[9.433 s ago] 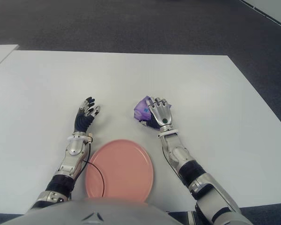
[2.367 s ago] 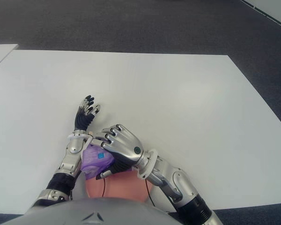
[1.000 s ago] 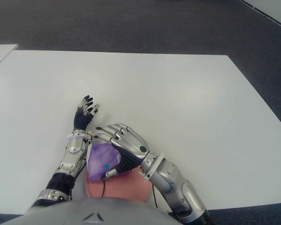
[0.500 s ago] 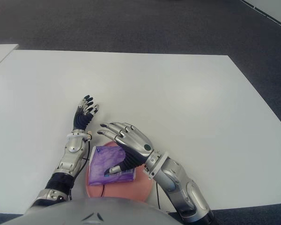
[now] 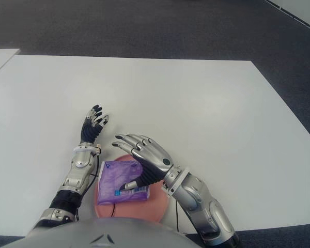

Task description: Put the tissue paper into the plate.

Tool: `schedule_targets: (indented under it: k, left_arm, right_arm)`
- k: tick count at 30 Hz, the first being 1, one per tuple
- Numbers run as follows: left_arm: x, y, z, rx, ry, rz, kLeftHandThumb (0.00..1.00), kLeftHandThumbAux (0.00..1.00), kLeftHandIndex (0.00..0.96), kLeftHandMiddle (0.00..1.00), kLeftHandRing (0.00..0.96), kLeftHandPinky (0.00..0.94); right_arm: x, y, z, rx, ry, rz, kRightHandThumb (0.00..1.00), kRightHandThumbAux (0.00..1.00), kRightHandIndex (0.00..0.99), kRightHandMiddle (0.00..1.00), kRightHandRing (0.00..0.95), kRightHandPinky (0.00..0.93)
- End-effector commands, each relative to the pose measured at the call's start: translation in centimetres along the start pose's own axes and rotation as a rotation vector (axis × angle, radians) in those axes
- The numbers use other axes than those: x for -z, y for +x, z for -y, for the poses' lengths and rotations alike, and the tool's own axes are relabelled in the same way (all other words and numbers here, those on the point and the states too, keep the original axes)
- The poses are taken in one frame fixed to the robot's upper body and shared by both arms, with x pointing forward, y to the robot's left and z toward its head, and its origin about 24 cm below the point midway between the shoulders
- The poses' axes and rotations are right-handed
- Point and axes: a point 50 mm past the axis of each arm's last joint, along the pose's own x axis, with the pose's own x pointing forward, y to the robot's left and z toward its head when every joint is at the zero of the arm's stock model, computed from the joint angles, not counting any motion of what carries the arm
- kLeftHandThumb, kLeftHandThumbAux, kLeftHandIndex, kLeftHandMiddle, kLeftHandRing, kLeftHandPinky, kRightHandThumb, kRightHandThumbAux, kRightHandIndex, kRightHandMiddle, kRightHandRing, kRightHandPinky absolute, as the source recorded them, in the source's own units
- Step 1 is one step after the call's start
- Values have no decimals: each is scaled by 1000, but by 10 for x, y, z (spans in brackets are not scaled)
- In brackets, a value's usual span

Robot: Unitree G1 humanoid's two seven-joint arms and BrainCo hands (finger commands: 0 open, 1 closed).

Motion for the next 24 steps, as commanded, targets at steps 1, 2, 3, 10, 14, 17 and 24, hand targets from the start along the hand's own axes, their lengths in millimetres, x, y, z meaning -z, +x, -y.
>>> schedule_targets:
  k: [1, 2, 3, 10, 14, 17, 24]
  left_arm:
    - [5, 0, -3, -6, 11, -37, 297, 632, 121, 136, 122, 138]
    - [5, 0, -3, -7, 11, -38, 297, 631, 122, 136, 121, 138]
    - [5, 0, -4, -7, 11, -38, 298, 631, 123, 136, 121, 139]
    - [5, 1, -4, -7, 11, -36, 292, 616, 126, 143, 131, 159]
    - [5, 2, -4, -6, 7, -31, 288, 611, 126, 146, 135, 161]
    - [5, 2, -4, -8, 1, -24, 294, 614, 127, 143, 131, 150]
    - [7, 3, -5, -7, 10, -19, 299, 623, 126, 144, 131, 157]
  right_arm:
    - [6, -3, 5, -9, 22, -30, 43, 577, 66, 79, 115, 228]
    - [7, -3, 6, -6, 23, -31, 44, 579, 66, 81, 119, 235]
    - [9, -3, 11, 3, 25, -34, 45, 581, 67, 84, 126, 244]
    - [30, 8, 50, 123, 76, -55, 98, 603, 79, 124, 189, 299]
    - [39, 9, 63, 277, 179, -74, 125, 610, 83, 159, 226, 320]
    - [50, 12, 81, 455, 319, -111, 158, 608, 88, 180, 225, 251]
    - [57, 22, 101, 695, 526, -143, 185, 619, 108, 189, 199, 180]
